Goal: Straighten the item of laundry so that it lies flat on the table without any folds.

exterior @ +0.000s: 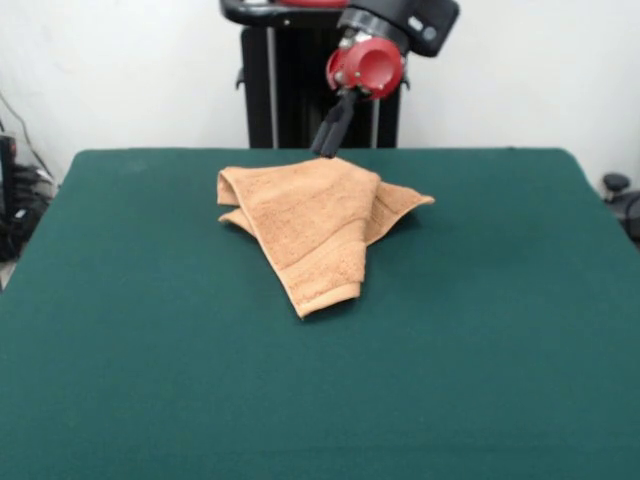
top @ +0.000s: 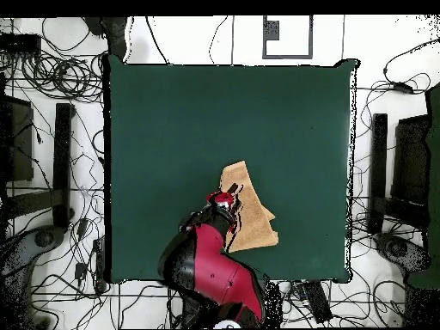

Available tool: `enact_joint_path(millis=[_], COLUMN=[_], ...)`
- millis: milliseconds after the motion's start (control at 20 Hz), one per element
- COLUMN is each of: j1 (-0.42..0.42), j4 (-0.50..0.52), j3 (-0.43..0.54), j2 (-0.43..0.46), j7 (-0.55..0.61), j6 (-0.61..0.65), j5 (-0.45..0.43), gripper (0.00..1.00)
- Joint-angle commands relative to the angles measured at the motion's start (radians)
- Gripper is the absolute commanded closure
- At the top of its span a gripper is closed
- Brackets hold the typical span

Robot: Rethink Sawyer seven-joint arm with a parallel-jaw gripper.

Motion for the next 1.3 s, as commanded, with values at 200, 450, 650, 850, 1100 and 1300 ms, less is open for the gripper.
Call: enact_joint_path(millis=[200,450,650,850,1100,1300], j1=[0.167,0.335,0.433,0.464,0.454,0.401], j4=[-0.078,-0.097,-0.144,-0.174,-0.191,-0.214], j3=[0.005,-0.042,-0.106,-0.157,-0.212,-0.180], j2=[-0.052,-0.007,0.048,0.099,0.147,0.161], j7=[0.027,0.155,0.197,0.159,0.085,0.057], j6=[0.286,0.361,0.440,0.453,0.440,0.401], j5=[0.077,0.224,0.304,0.319,0.269,0.241], gripper=[0.00,0.00,0.00,0.00,0.00,0.00])
